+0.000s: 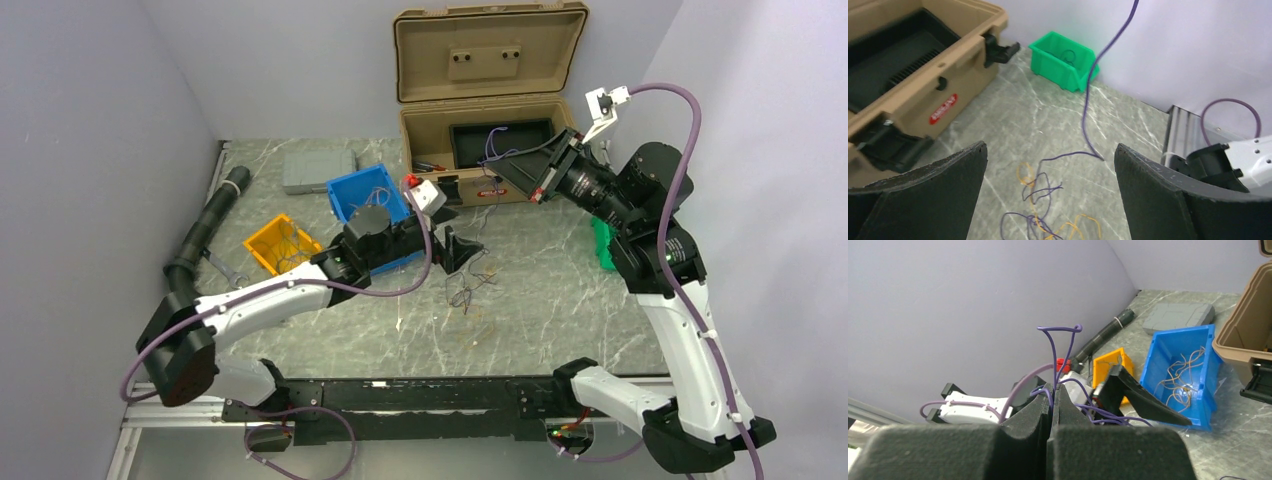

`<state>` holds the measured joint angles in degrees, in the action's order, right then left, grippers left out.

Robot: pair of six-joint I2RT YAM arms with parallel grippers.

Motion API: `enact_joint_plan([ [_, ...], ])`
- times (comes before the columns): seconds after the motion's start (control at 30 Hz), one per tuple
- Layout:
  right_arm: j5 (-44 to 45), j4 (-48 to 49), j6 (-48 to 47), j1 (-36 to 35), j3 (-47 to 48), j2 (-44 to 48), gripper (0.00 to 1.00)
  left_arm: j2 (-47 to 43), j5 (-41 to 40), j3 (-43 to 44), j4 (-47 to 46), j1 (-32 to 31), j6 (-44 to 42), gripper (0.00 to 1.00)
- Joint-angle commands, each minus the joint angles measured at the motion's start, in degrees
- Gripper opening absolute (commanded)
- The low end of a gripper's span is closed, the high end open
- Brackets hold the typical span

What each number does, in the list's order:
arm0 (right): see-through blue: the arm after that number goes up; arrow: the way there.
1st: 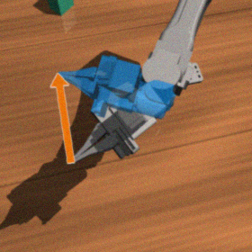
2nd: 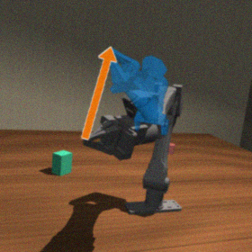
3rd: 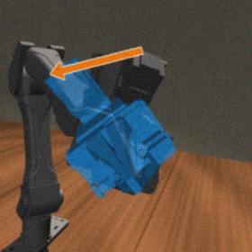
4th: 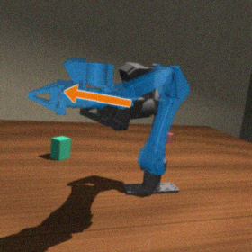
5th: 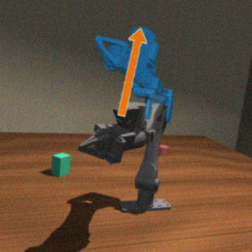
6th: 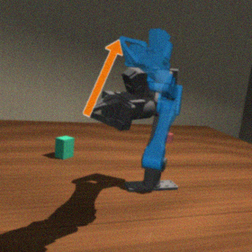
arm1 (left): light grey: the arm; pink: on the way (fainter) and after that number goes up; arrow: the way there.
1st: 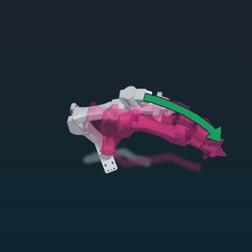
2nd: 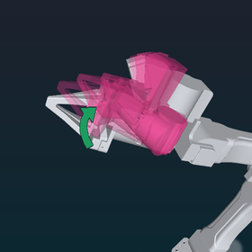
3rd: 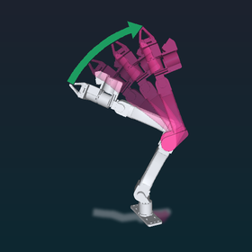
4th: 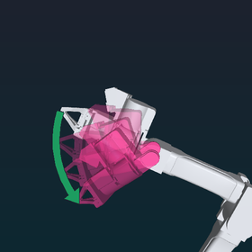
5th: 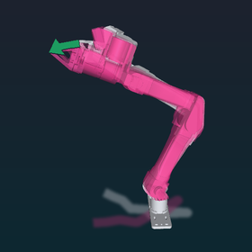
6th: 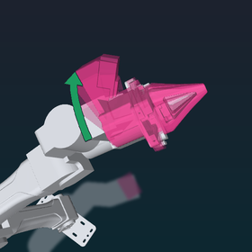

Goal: Untangle the cables
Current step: Untie the cable.

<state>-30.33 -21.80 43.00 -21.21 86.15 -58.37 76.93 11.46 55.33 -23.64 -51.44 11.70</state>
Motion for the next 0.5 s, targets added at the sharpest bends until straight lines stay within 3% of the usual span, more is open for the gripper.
enact_joint_plan([
  [0.0, 0.31, 2.89, 1.26, -0.05, -0.39, 1.67, 0.00, 2.88, 6.75, 2.53, -8.54, -0.51, 4.28, 0.99],
  [0.17, 0.70, 3.27, 1.26, -0.05, -1.03, 1.84, 0.00, 6.64, 10.97, 2.69, -12.21, -1.12, 8.60, 0.98],
  [0.3, 1.06, 3.18, 0.90, -0.07, -1.08, 1.61, 0.00, 10.26, 10.54, 2.35, -12.85, -2.61, 10.63, 0.85],
  [0.4, 1.35, 3.81, 1.05, -0.05, -2.22, 2.00, 0.00, 13.87, 10.18, 2.86, -13.29, -2.88, 13.25, 0.69],
  [0.43, 1.55, 3.89, 0.96, -0.06, -2.55, 2.24, 0.00, 14.63, 9.92, 2.74, -13.88, -2.88, 13.99, 0.57],
  [0.47, 1.77, 3.74, 0.72, -0.04, -2.93, 2.39, 0.00, 14.91, 9.30, 2.70, -14.23, -2.88, 14.11, 0.36],
])
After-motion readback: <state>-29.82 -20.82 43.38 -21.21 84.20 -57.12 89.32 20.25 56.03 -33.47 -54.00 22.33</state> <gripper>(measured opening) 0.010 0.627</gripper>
